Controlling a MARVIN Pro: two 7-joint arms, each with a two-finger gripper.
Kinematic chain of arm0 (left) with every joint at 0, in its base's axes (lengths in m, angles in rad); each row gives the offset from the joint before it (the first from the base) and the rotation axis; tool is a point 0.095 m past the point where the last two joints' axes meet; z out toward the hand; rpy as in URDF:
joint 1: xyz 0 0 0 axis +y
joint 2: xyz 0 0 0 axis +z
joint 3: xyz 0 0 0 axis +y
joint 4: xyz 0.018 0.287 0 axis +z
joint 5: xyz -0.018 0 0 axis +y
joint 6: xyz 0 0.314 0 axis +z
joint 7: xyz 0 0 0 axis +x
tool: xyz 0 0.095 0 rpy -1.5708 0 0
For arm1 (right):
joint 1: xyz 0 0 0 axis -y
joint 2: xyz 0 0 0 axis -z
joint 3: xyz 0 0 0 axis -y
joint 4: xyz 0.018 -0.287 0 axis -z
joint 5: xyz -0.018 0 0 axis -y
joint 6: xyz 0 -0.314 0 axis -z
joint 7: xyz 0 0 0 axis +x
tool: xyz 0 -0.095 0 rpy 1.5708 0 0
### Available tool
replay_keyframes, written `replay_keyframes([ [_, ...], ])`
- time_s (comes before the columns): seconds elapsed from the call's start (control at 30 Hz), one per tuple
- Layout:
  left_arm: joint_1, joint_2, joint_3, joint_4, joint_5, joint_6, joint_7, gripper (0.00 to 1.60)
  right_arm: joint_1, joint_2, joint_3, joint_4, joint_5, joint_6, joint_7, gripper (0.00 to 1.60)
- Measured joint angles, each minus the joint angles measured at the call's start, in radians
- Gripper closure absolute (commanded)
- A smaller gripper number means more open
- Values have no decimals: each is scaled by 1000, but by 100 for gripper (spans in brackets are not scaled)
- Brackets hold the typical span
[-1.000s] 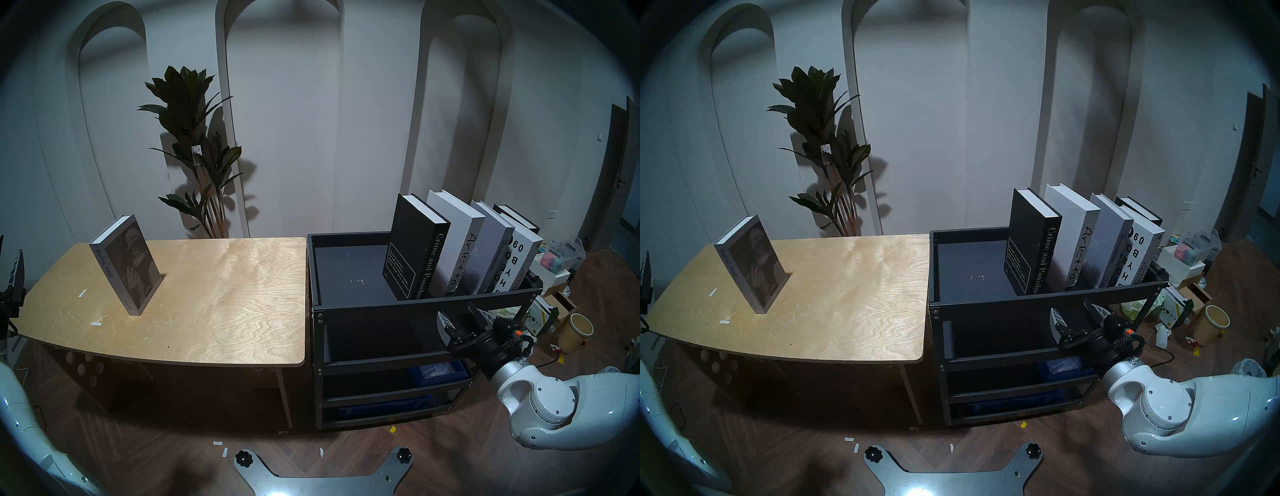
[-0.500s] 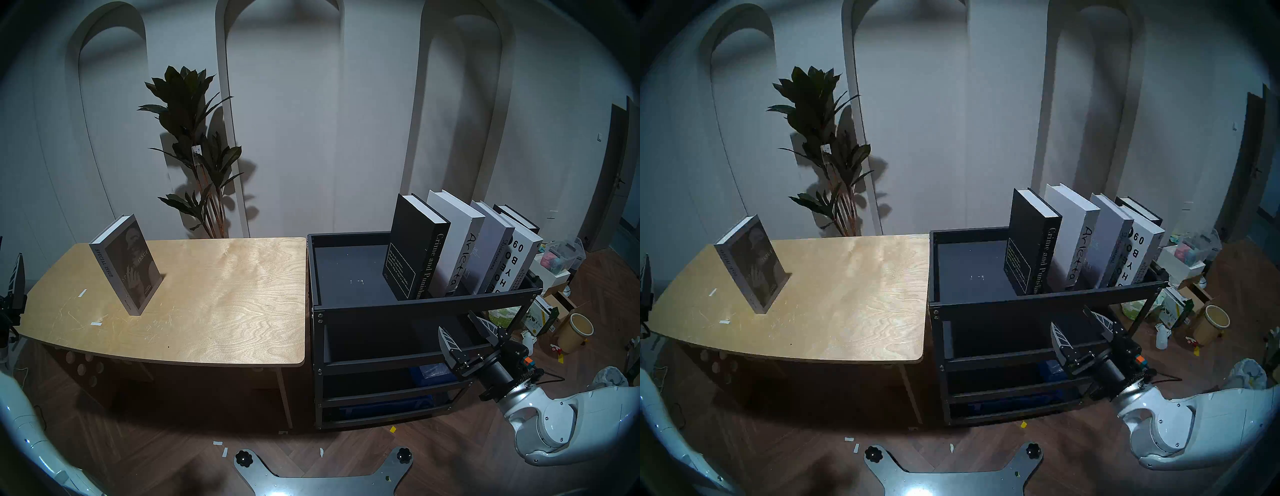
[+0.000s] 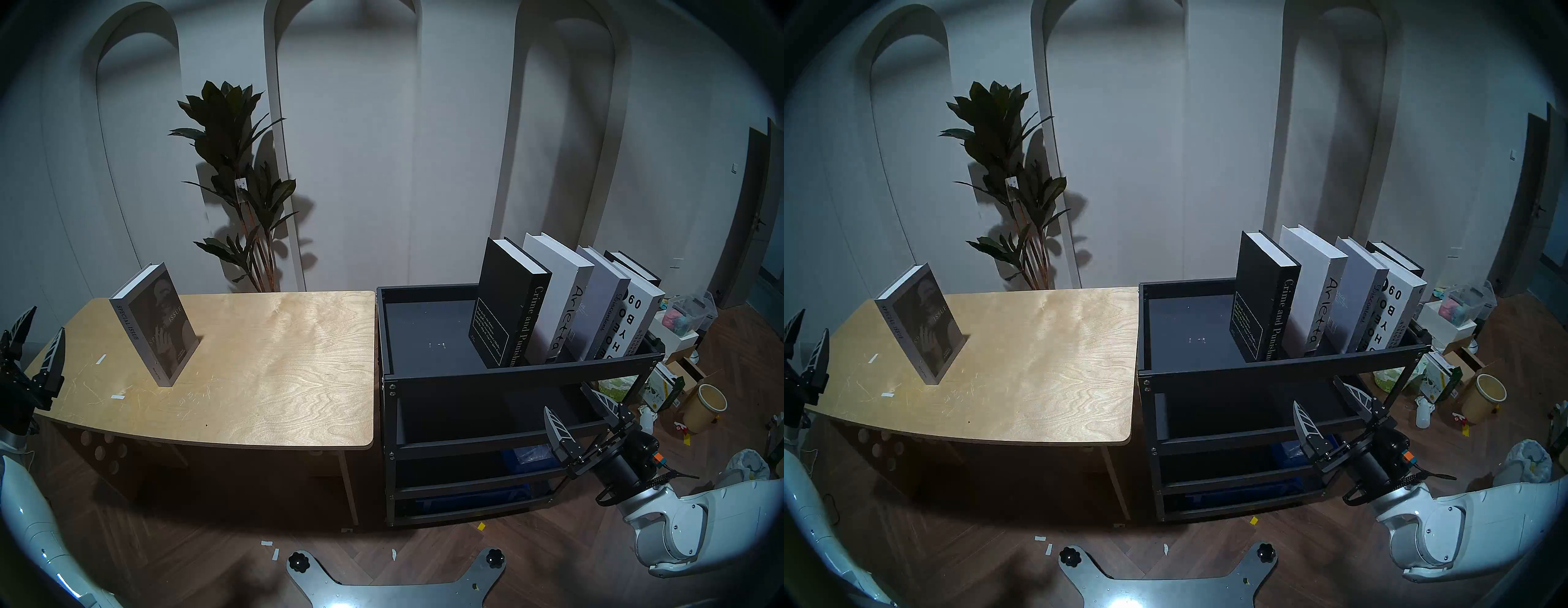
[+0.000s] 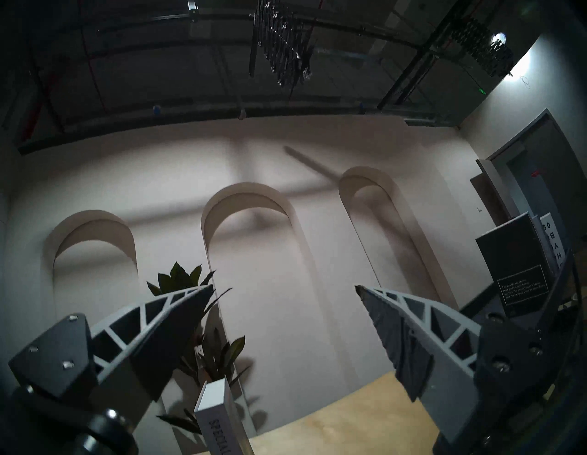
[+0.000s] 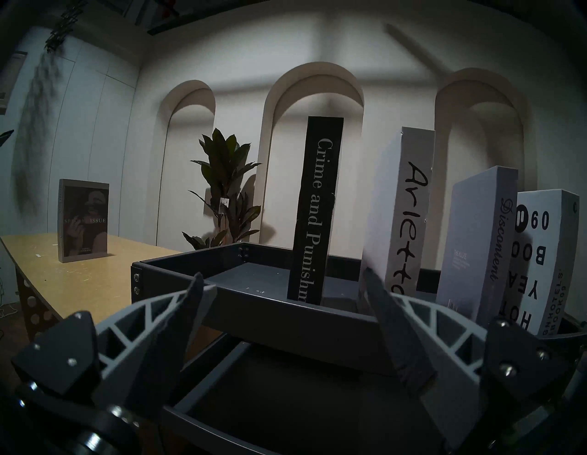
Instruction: Move the books from the display table onto the shelf, standing them upright with spines facing out and tallest at one end
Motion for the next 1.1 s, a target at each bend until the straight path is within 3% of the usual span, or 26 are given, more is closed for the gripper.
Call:
replay_keyframes([
  [0.37, -16, 31, 48, 40, 88, -29, 38, 0, -29, -1, 14, -2, -98, -4, -94, 0],
  [0.63, -51, 38, 122, 61, 132, -42, 72, 0, -45, -8, 23, -2, -152, -6, -147, 0],
  [0.8, -74, 44, 153, 69, 158, -10, 124, 0, -53, -13, 27, -2, -178, -6, -172, 0],
  [1.1, -133, 76, 211, 150, 290, 21, 288, 0, -64, -20, 35, -2, -213, -7, -181, 0],
])
